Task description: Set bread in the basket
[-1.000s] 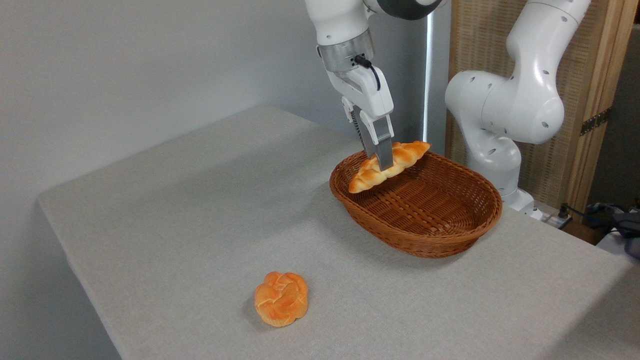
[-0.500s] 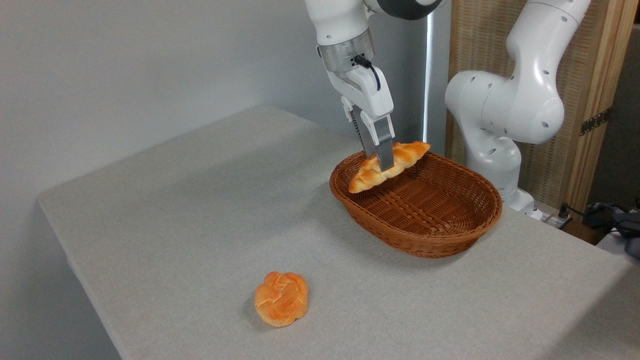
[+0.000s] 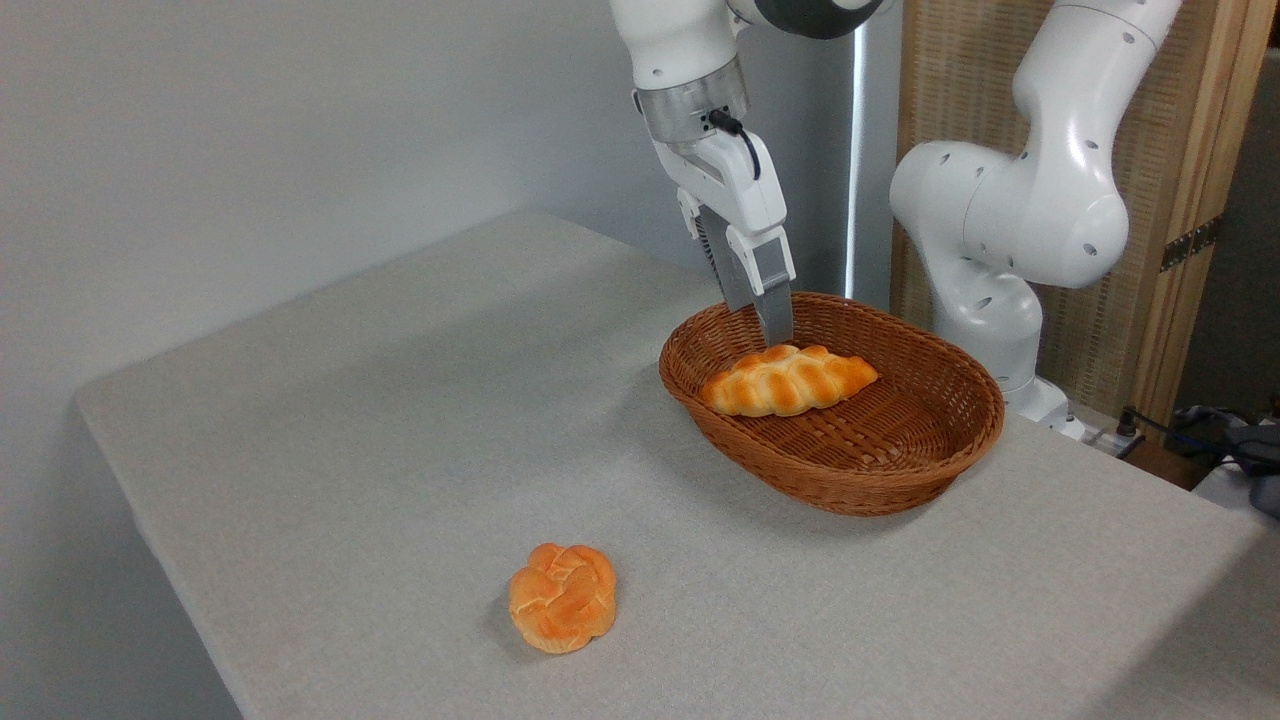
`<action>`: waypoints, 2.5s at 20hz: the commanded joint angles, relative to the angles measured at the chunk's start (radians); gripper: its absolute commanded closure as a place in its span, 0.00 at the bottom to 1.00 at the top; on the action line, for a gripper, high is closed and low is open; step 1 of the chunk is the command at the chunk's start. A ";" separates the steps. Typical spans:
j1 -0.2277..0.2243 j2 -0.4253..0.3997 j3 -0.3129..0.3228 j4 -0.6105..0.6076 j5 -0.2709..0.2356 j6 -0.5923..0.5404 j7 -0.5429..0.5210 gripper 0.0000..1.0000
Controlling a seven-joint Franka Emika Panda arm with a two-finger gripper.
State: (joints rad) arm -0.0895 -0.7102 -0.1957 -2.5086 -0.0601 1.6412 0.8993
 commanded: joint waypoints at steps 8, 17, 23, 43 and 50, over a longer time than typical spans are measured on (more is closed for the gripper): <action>-0.007 0.274 0.124 0.405 -0.006 -0.003 -0.039 0.00; -0.007 0.595 0.121 0.787 -0.003 -0.003 -0.261 0.00; -0.006 0.673 0.124 0.887 0.003 -0.001 -0.354 0.00; -0.024 0.669 0.202 0.906 0.071 -0.012 -0.352 0.00; -0.024 0.666 0.208 0.906 0.071 -0.032 -0.336 0.00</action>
State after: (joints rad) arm -0.0993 -0.0442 -0.0068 -1.6190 0.0001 1.6450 0.5574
